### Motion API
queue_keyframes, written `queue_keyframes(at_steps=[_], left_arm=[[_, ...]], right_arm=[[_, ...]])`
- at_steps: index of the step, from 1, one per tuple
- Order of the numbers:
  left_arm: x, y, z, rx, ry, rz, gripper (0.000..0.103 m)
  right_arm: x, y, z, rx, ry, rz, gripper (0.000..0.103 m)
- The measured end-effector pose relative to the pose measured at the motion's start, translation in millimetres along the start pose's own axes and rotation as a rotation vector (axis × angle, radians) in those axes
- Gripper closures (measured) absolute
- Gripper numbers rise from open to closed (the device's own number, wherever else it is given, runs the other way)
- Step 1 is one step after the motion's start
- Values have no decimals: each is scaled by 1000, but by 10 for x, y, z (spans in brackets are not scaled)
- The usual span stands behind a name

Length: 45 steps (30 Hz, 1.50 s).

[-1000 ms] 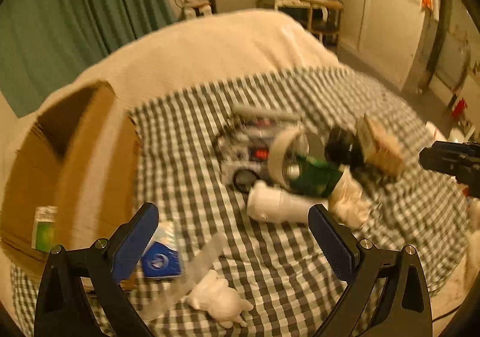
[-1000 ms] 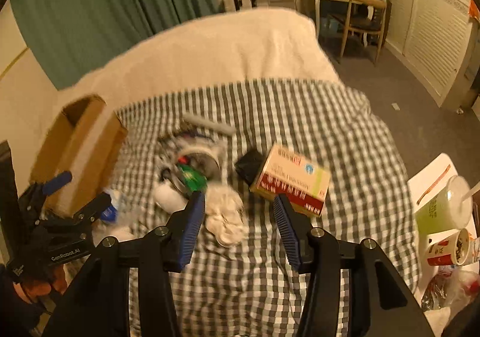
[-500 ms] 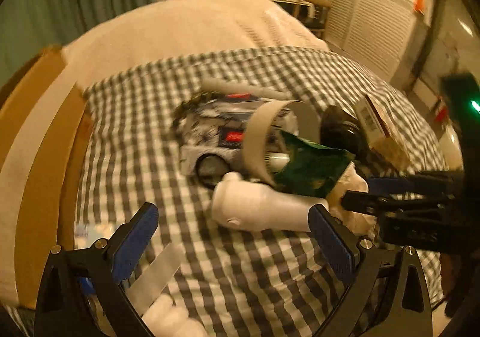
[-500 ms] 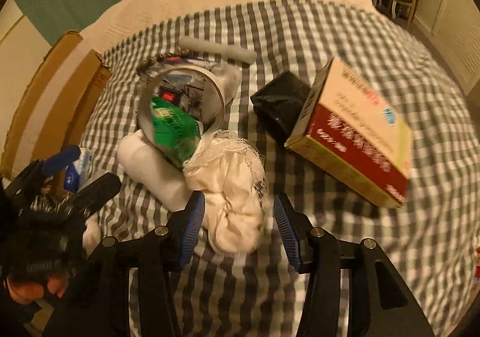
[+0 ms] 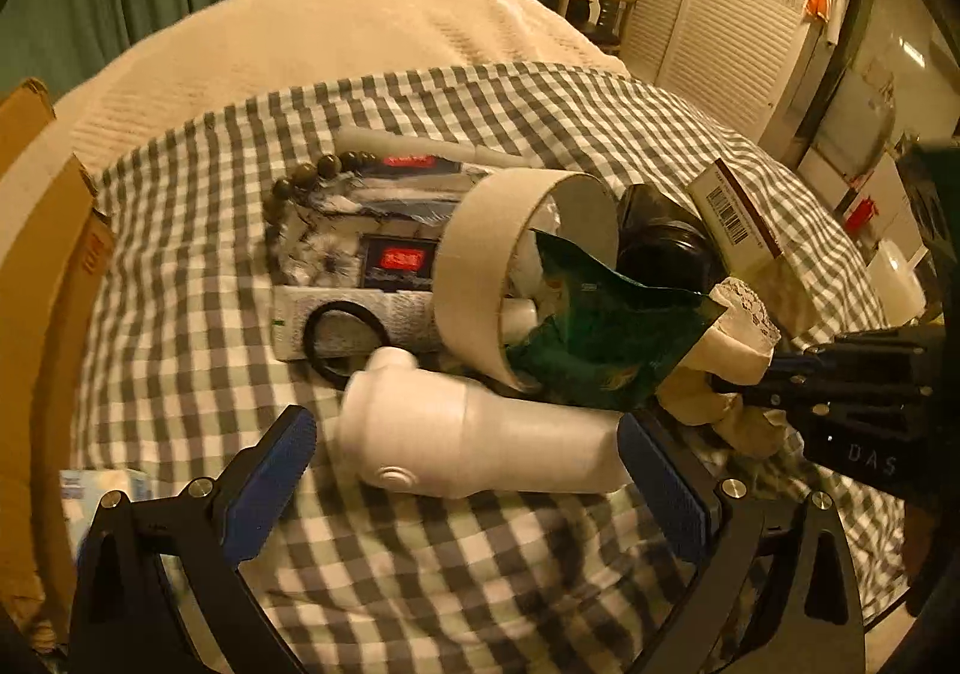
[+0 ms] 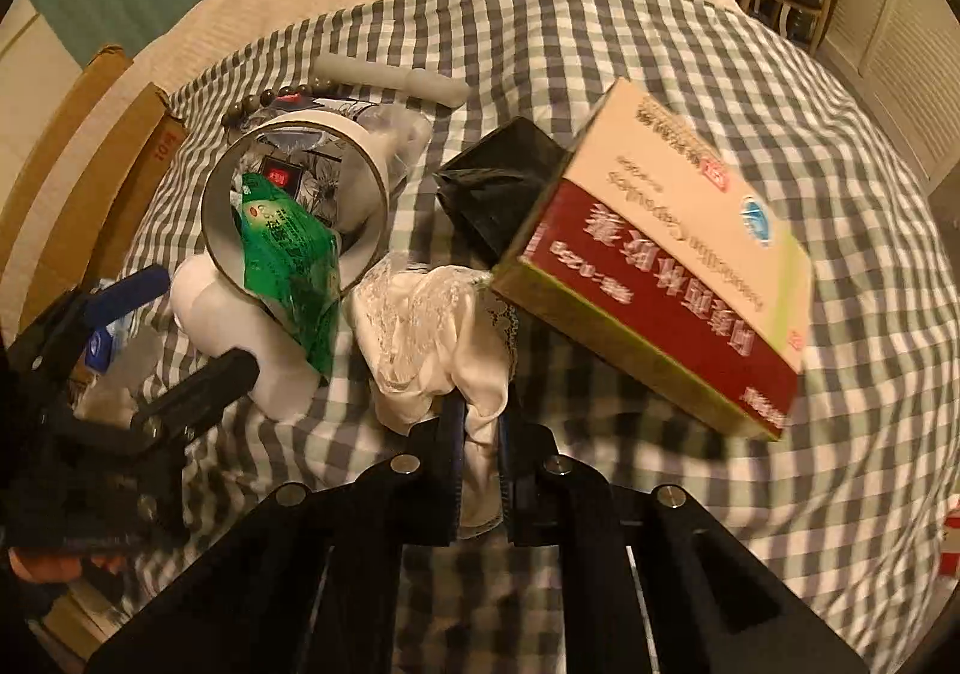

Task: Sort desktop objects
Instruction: 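Grasp the white plastic tube with the left tool while the right grasps the white lace cloth, then carry tube and lace cloth into the cardboard box and release both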

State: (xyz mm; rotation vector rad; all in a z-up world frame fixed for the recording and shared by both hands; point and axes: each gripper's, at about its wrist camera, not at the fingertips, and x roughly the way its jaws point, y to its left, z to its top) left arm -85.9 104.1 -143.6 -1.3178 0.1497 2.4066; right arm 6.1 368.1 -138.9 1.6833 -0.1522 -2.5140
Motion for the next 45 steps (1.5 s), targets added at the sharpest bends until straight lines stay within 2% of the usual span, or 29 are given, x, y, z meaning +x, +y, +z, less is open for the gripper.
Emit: queue_keyframes(at_steps=[4, 9, 11, 13, 15, 17, 18, 19, 21, 22, 23, 27, 29, 34, 40, 45], left_arm=[[124, 50, 83, -72, 48, -32, 0], [280, 356, 146, -209, 107, 12, 0], [329, 524, 87, -304, 126, -38, 0], [339, 572, 55, -343, 136, -57, 0], [320, 491, 51, -316, 157, -45, 0], [300, 401, 28, -289, 166, -67, 2], [272, 329, 8, -261, 166, -69, 7], [271, 271, 18, -242, 166, -74, 17], [229, 197, 33, -204, 160, -55, 27], [212, 191, 41, -201, 158, -56, 37], [191, 205, 49, -210, 156, -63, 41], [73, 248, 67, -230, 135, -69, 44], [-15, 163, 118, -198, 104, -48, 44], [-345, -18, 167, -112, 33, -50, 44], [-699, -99, 265, -66, -39, -47, 44], [-1101, -27, 323, -65, -116, -29, 44]], right_arm=[[-11, -41, -76, 6, 6, 1, 94], [11, -5, -59, -8, 13, -3, 92], [-18, 1, -58, -11, 8, 1, 92], [-17, 13, -58, -19, 9, -4, 92], [-15, 9, -76, -28, 13, -15, 92], [-18, -12, -97, -20, 17, -12, 92], [-12, -15, -98, -15, 19, -9, 92], [-14, -17, -102, -14, 22, -6, 92], [-20, -9, -110, -21, 21, -12, 92], [-27, -2, -113, -24, 21, -18, 93], [-45, 3, -117, -28, 17, -25, 93], [-114, 17, -133, -35, 8, -29, 94], [-164, 15, -147, -37, 2, -34, 94], [-310, 10, -169, -30, -23, -42, 94], [-611, 66, -177, -36, -69, -50, 94], [-986, 270, -145, -52, -130, -36, 94]])
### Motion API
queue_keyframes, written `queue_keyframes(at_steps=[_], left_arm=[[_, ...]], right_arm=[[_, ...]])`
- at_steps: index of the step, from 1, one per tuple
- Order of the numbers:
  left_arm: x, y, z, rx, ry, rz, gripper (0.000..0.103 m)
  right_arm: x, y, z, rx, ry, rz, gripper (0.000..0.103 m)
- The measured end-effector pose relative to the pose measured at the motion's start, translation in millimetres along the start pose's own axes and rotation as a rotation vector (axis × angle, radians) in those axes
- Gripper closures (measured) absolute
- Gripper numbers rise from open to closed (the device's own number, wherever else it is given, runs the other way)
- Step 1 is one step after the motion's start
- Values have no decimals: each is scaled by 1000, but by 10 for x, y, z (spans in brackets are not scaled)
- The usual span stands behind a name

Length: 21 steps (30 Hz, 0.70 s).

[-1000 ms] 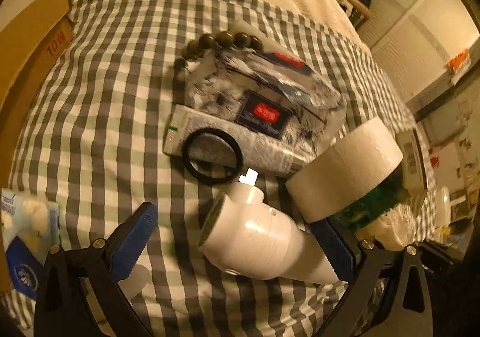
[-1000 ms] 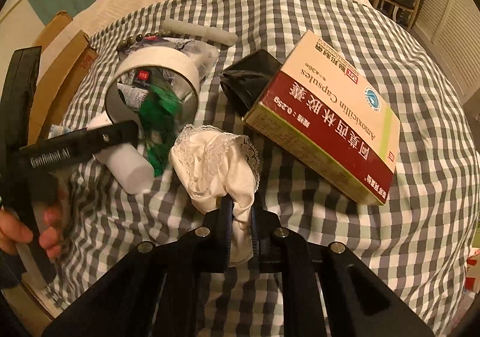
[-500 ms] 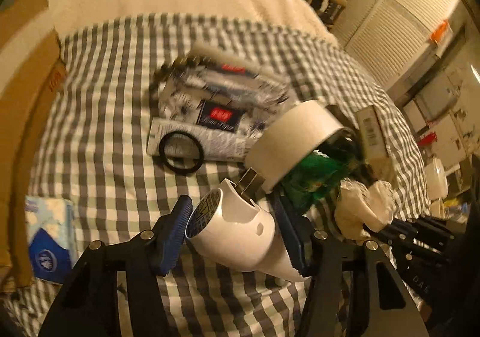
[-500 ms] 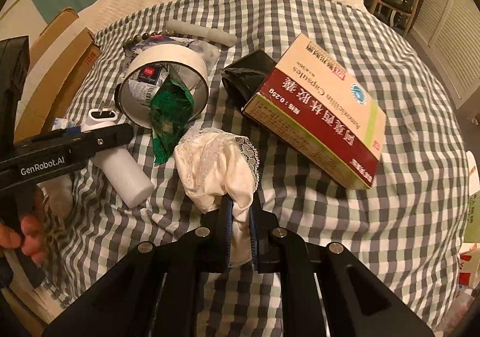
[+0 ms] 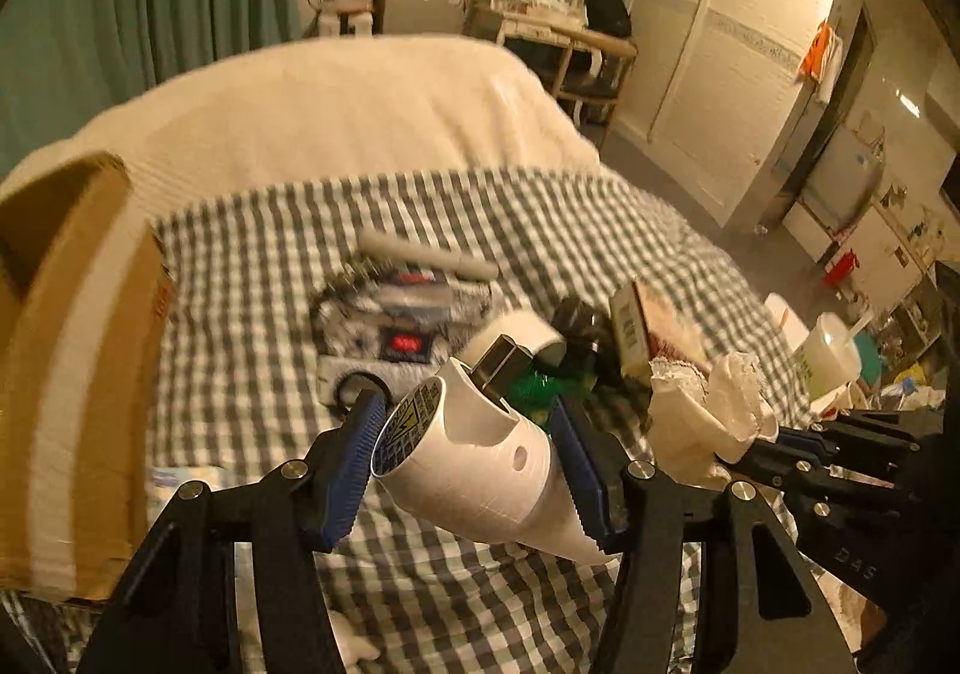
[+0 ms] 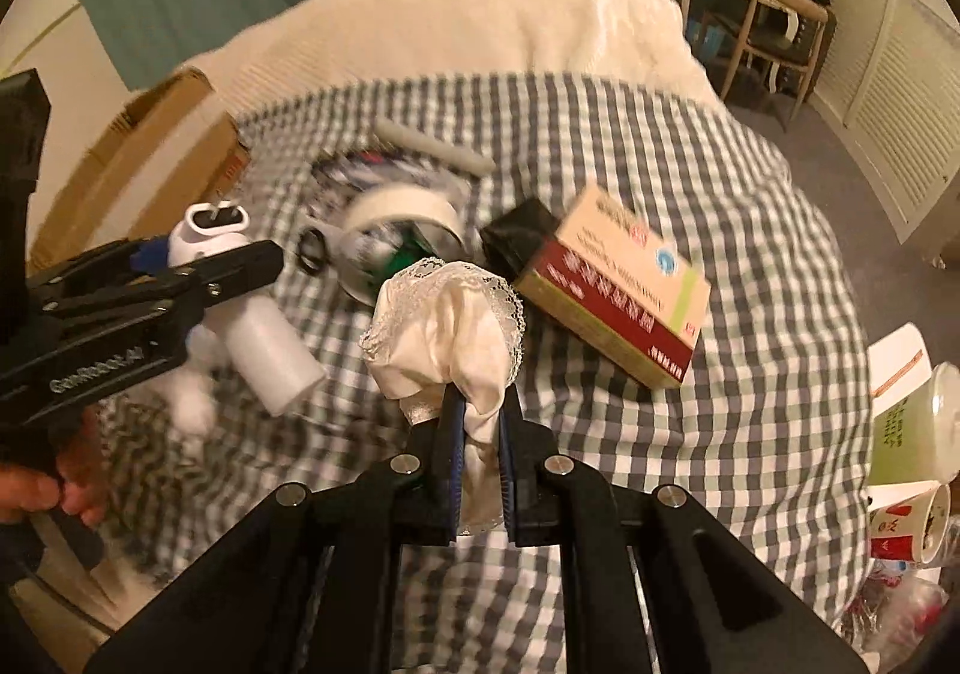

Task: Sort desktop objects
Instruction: 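Carry tube and lace cloth into the cardboard box and release both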

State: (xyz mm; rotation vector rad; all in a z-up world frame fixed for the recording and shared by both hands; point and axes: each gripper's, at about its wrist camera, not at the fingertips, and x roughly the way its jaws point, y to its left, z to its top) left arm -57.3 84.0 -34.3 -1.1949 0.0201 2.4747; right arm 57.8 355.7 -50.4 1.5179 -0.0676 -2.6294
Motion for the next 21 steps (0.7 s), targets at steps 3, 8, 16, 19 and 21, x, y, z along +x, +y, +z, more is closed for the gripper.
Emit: queue_keyframes(at_steps=[3, 8, 16, 19, 21], left_arm=[[-271, 78, 63, 0, -55, 12, 44], [-779, 383, 155, -24, -156, 29, 44], [-1390, 1245, 183, -126, -246, 147, 44], [-1524, 1602, 177, -183, -265, 195, 44], [-1557, 1818, 164, -217, -273, 224, 44]], right_arm=[[-188, 136, 72, -10, -33, 9, 94], [-533, 454, 221, -23, -106, 40, 94], [-789, 1131, 616, -50, -202, 145, 94], [-742, 1422, 760, -56, -211, 205, 94], [-689, 1612, 849, -62, -213, 241, 94]])
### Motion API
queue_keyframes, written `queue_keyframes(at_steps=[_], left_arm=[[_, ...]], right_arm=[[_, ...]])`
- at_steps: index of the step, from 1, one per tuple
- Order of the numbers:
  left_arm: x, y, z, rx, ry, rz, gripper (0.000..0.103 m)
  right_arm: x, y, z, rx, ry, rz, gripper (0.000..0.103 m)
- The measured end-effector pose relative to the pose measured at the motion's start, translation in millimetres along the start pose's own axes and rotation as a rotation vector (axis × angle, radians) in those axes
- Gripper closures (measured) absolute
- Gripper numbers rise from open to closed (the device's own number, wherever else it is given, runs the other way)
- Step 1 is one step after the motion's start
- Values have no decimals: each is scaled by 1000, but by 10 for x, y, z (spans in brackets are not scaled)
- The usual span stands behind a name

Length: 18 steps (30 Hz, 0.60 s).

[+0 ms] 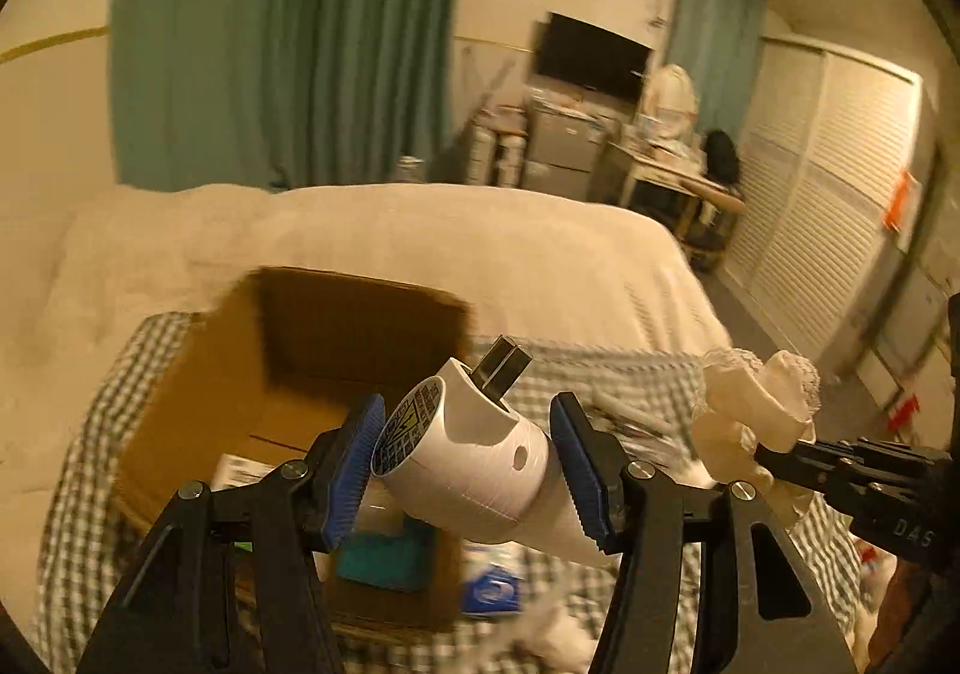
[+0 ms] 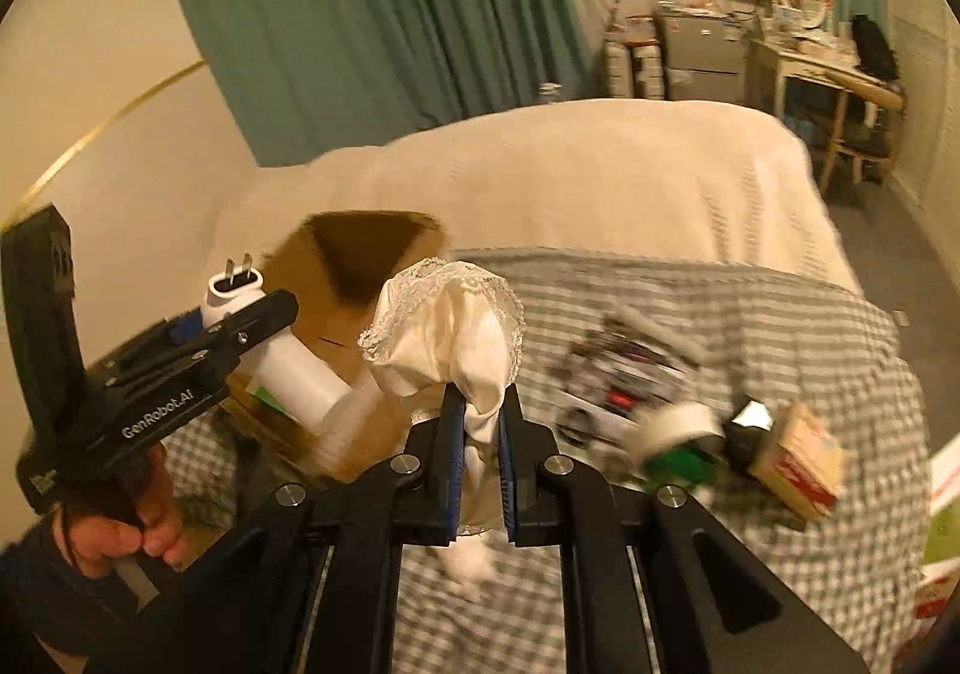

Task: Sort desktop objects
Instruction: 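Carry tube and lace cloth into the cardboard box and release both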

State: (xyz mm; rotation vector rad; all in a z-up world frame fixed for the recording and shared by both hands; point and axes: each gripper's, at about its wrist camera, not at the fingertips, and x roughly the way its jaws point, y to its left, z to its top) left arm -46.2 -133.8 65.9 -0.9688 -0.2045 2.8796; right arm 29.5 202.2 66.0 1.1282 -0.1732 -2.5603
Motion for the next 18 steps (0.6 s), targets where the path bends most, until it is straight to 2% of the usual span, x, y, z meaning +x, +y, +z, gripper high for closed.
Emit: queue_keyframes(at_steps=[5, 7, 9, 11, 15, 16, 18], left_arm=[[131, 369, -31, -9, -2, 83, 44], [249, 499, -73, -21, 19, 94, 46], [368, 592, -125, -18, 45, 106, 55], [488, 689, -178, -22, 74, 127, 55], [656, 838, -282, -55, 123, 113, 55], [671, 868, -300, -54, 128, 108, 54], [682, 889, -347, -59, 145, 93, 43]], right_arm=[[359, 468, 224, -60, 9, 75, 94], [501, 572, 289, -70, 25, 101, 94], [678, 681, 349, -74, 41, 123, 94], [876, 780, 385, -68, 67, 145, 94], [1226, 934, 437, -66, 112, 167, 94], [1297, 971, 453, -74, 118, 164, 93], [1379, 1012, 469, -63, 107, 164, 84]])
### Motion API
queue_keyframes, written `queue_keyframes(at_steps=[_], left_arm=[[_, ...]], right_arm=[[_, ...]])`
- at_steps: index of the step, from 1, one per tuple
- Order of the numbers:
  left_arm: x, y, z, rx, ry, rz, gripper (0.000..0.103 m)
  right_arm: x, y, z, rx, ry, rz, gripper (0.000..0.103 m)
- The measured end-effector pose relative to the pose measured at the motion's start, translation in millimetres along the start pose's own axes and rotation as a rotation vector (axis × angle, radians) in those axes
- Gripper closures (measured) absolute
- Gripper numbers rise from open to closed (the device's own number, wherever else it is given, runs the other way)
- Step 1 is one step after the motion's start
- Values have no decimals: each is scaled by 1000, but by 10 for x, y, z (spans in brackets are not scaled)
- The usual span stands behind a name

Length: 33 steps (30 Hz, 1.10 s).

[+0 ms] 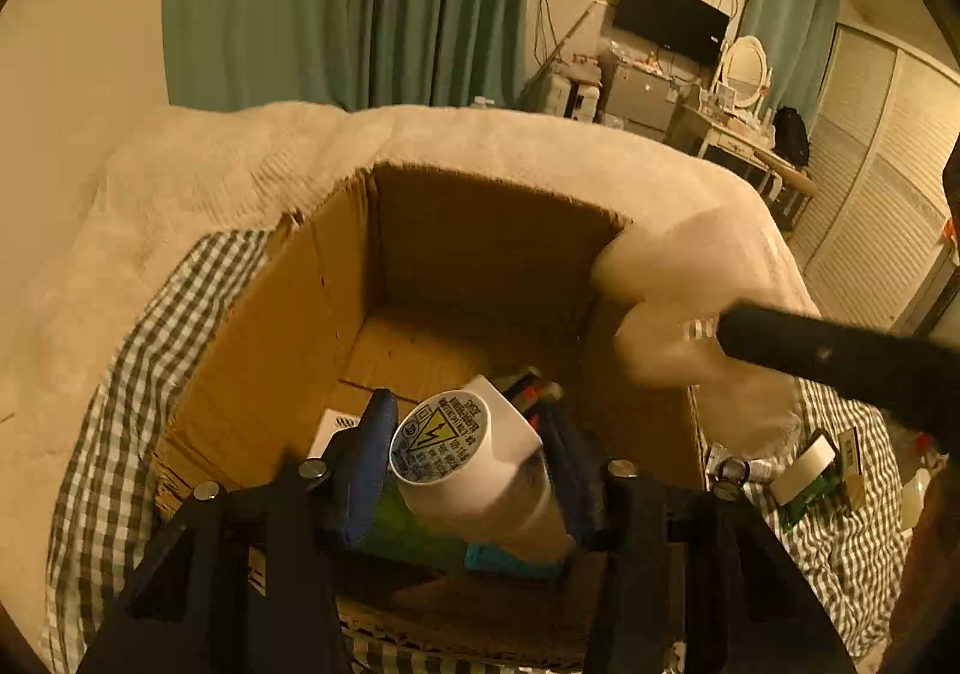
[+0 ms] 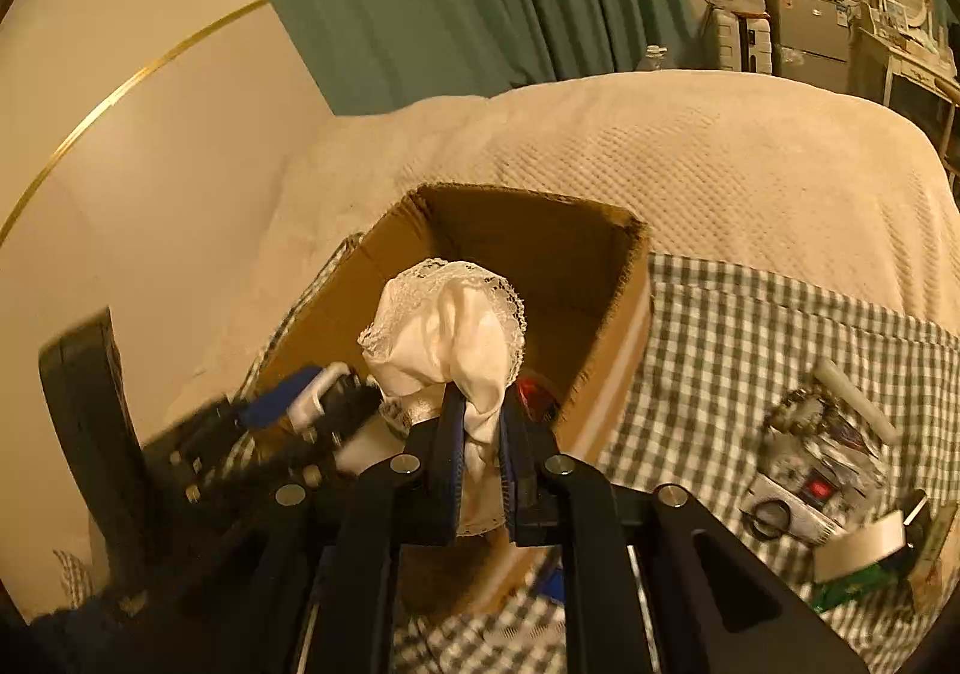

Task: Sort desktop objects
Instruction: 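Carry tube and lace cloth into the cardboard box and release both, then grasp the white fluffy lamb figure with the left tool while the right grasps the green plastic bag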

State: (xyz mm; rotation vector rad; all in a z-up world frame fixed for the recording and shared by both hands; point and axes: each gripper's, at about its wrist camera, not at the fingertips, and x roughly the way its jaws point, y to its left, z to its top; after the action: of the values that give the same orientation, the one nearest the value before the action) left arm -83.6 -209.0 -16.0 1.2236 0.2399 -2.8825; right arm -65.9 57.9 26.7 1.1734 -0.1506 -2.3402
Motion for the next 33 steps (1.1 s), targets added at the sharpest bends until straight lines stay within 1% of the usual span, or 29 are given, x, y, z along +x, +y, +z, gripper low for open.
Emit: queue_keyframes(at_steps=[1, 2, 3, 4, 6, 8, 10, 11, 15, 19, 21, 23, 25, 28, 31, 33], left_arm=[[-15, 2, -7, -9, 3, 1, 25], [-45, 14, -14, -18, -7, 8, 7], [-105, 25, -21, -31, -31, 18, 3], [-141, 27, -24, -36, -48, 18, 1], [-210, 3, -6, -34, -54, 18, 1], [-305, -65, 0, -37, -56, 19, 1], [-408, -157, -33, -37, -64, -7, 1], [-450, -211, -52, -33, -68, -21, 1], [-622, -573, -173, 10, -71, -85, 1], [-732, -1040, -391, 76, -69, -135, 1], [-733, -1243, -516, 125, -61, -126, 1], [-687, -1434, -671, 184, -45, -104, 1], [-619, -1593, -850, 243, -33, -75, 1], [-470, -1748, -1152, 310, 5, -30, 1], [-253, -1793, -1455, 345, 70, -30, 1], [-135, -1827, -1580, 364, 107, -23, 1]], right_arm=[[13, -11, 2, 17, -5, 9, 67], [19, -40, -7, 40, -7, 28, 59], [4, -63, -19, 54, -15, 38, 58], [-30, -93, -40, 64, -25, 38, 58], [-98, -169, -68, 75, -24, 26, 58], [-252, -257, -139, 89, -35, 1, 58], [-406, -342, -201, 94, -40, -21, 58], [-523, -396, -253, 94, -48, -48, 58], [-977, -638, -471, 93, -68, -153, 58], [-1438, -1039, -756, 165, -80, -251, 58], [-1607, -1194, -866, 182, -76, -282, 58], [-1770, -1300, -1011, 180, -80, -331, 57], [-1809, -1409, -1183, 169, -67, -369, 56], [-1777, -1500, -1369, 152, -28, -388, 55], [-1688, -1630, -1497, 148, 4, -385, 55], [-1638, -1687, -1553, 156, 12, -375, 55]])
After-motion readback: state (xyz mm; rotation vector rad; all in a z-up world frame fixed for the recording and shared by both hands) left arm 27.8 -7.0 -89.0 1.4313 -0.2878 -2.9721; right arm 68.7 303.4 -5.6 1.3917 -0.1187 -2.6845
